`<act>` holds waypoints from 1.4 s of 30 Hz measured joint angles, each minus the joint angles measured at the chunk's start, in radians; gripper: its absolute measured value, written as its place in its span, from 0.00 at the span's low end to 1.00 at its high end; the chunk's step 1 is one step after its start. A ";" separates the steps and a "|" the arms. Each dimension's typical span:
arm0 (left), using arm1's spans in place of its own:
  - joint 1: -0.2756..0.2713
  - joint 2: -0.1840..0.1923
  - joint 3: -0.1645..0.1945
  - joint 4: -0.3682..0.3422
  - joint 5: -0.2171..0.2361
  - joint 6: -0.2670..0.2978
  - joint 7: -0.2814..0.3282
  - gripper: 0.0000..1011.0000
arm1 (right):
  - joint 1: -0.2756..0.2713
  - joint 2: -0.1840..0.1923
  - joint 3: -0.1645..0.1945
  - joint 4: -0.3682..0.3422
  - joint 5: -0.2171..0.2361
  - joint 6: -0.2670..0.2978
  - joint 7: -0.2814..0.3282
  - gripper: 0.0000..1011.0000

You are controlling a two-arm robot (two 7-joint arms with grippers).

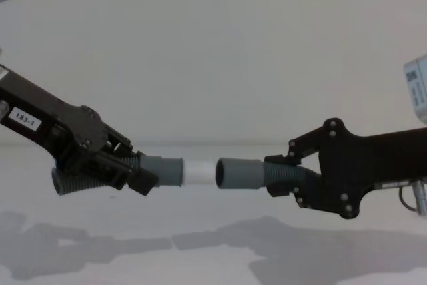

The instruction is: Use both hands to pick up one end of the pipe from the table, align the ends, and insert them.

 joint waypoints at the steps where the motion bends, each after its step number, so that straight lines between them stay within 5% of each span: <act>1: 0.000 0.000 0.000 0.000 0.000 0.000 0.000 0.33 | 0.000 0.001 -0.001 0.000 0.001 0.000 0.001 0.25; 42: 0.000 0.000 0.000 0.000 0.000 0.000 0.000 0.33 | 0.026 0.009 -0.037 0.016 -0.006 -0.030 -0.014 0.25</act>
